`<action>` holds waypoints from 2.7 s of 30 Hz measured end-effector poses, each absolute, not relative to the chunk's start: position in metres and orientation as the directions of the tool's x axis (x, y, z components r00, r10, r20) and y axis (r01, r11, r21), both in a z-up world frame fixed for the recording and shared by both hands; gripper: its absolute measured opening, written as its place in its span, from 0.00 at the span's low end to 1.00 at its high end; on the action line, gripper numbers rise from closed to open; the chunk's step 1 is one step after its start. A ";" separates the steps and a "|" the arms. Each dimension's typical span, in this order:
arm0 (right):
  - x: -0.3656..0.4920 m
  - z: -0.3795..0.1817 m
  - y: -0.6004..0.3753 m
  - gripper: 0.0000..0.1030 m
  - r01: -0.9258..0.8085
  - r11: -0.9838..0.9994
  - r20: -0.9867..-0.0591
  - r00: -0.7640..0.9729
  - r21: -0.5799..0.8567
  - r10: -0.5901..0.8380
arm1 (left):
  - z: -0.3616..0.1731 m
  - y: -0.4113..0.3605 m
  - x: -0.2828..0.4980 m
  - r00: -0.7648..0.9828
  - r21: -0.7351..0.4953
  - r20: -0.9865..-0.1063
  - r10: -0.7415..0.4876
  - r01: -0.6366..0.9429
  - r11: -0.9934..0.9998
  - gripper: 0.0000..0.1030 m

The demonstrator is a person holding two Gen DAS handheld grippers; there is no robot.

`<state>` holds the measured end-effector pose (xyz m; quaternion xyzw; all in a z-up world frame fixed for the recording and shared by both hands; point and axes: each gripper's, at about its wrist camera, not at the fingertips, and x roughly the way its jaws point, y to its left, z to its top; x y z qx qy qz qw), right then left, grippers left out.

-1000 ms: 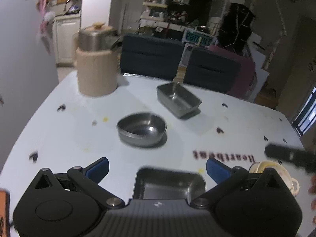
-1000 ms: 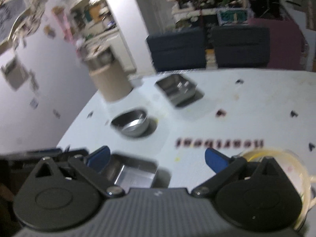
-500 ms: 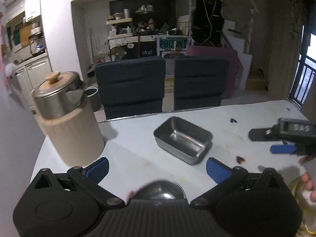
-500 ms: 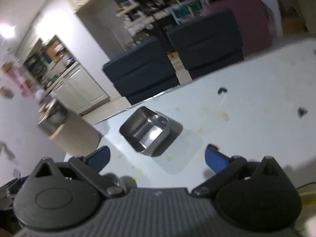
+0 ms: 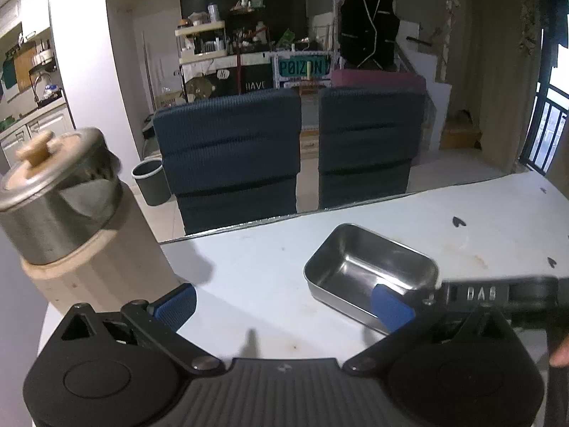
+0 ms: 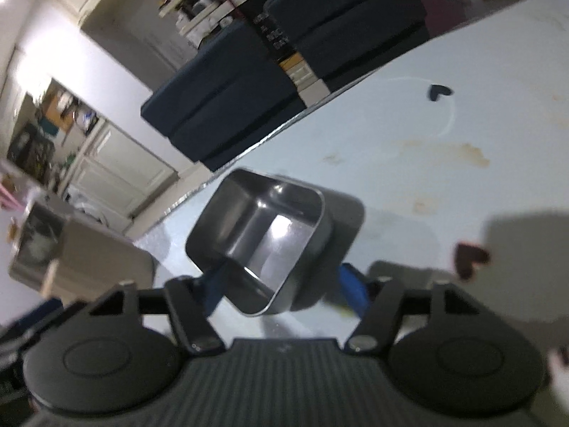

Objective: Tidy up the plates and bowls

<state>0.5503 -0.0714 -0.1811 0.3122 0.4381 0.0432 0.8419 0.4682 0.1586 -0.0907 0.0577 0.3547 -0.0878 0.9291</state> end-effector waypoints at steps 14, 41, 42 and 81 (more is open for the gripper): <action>0.573 -0.183 -0.086 0.13 0.036 0.908 -0.714 0.631 0.417 0.303 | -0.137 0.135 0.507 0.638 -0.112 -0.740 -0.212 0.195 0.974 0.59; 0.537 -0.138 -0.112 0.05 -0.092 0.915 -0.687 0.632 0.393 0.358 | -0.102 0.118 0.447 0.625 -0.183 -0.753 -0.205 0.101 0.978 0.04; 0.530 -0.133 -0.114 0.05 -0.096 0.913 -0.681 0.635 0.398 0.364 | -0.097 0.118 0.440 0.630 -0.184 -0.749 -0.204 0.098 0.978 0.04; 0.347 -0.095 -0.125 0.07 -0.232 0.856 -0.636 0.586 0.462 0.503 | -0.060 0.104 0.206 0.706 -0.111 -0.703 -0.087 0.012 0.994 0.03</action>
